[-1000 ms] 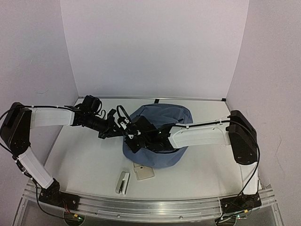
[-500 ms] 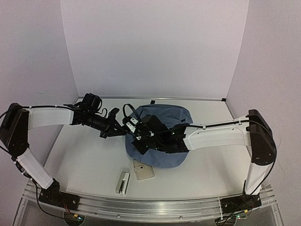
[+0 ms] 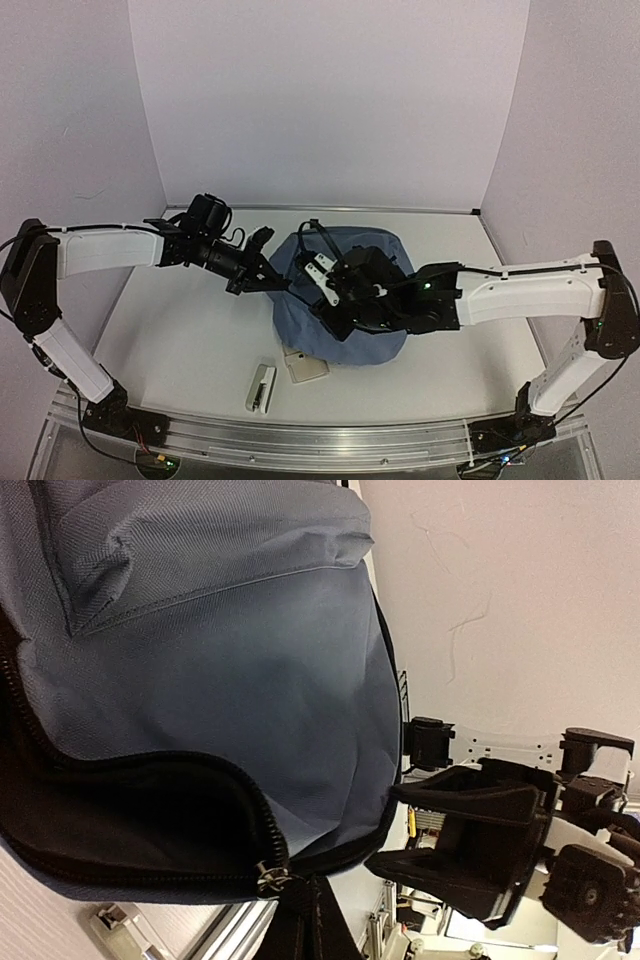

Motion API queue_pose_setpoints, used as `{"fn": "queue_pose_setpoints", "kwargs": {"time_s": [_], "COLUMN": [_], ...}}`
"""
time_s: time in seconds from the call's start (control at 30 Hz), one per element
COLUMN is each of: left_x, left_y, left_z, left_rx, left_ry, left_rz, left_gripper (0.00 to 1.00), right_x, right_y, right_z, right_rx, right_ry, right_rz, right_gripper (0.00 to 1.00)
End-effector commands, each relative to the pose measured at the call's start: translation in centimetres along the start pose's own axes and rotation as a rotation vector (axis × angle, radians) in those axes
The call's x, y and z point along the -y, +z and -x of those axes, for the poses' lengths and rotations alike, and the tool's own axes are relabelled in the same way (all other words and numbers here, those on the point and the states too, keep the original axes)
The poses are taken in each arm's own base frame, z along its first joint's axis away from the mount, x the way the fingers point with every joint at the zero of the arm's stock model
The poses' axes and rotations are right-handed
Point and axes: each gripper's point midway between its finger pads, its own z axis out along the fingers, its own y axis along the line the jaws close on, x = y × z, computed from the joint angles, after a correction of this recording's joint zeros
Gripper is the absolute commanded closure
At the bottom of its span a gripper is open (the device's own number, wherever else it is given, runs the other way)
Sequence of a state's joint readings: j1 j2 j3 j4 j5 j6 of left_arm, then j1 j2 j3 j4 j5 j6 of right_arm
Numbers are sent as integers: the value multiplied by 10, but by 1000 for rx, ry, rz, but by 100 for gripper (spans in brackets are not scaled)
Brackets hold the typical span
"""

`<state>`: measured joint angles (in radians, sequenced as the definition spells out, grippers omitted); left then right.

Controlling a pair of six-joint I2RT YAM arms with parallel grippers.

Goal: Pack the student bag
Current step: Zip the student bag at the center of the board.

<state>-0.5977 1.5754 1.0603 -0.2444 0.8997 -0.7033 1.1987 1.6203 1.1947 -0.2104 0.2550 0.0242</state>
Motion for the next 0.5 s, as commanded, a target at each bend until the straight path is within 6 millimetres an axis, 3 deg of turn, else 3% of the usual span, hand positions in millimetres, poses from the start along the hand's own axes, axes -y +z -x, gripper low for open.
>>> {"fn": "queue_pose_setpoints", "kwargs": {"time_s": [0.0, 0.1, 0.17, 0.23, 0.33, 0.47], "left_x": [20, 15, 19, 24, 19, 17], "left_y": [-11, -5, 6, 20, 32, 35], "left_z": [16, 1, -8, -21, -28, -32], "left_rx": [135, 143, 143, 119, 106, 108], "left_ry": [104, 75, 73, 76, 64, 60], "left_rz": [21, 24, 5, 2, 28, 42], "left_gripper": [100, 100, 100, 100, 100, 100], "right_x": [12, 21, 37, 61, 80, 101], "right_y": [-41, -56, -65, -83, -104, -121], "right_z": [13, 17, 15, 9, -9, -53], "right_rx": [64, 116, 145, 196, 256, 247], "right_ry": [183, 299, 421, 633, 924, 1138], "right_rz": [3, -7, -70, -152, -169, -206], "right_gripper": [48, 40, 37, 25, 11, 8]}}
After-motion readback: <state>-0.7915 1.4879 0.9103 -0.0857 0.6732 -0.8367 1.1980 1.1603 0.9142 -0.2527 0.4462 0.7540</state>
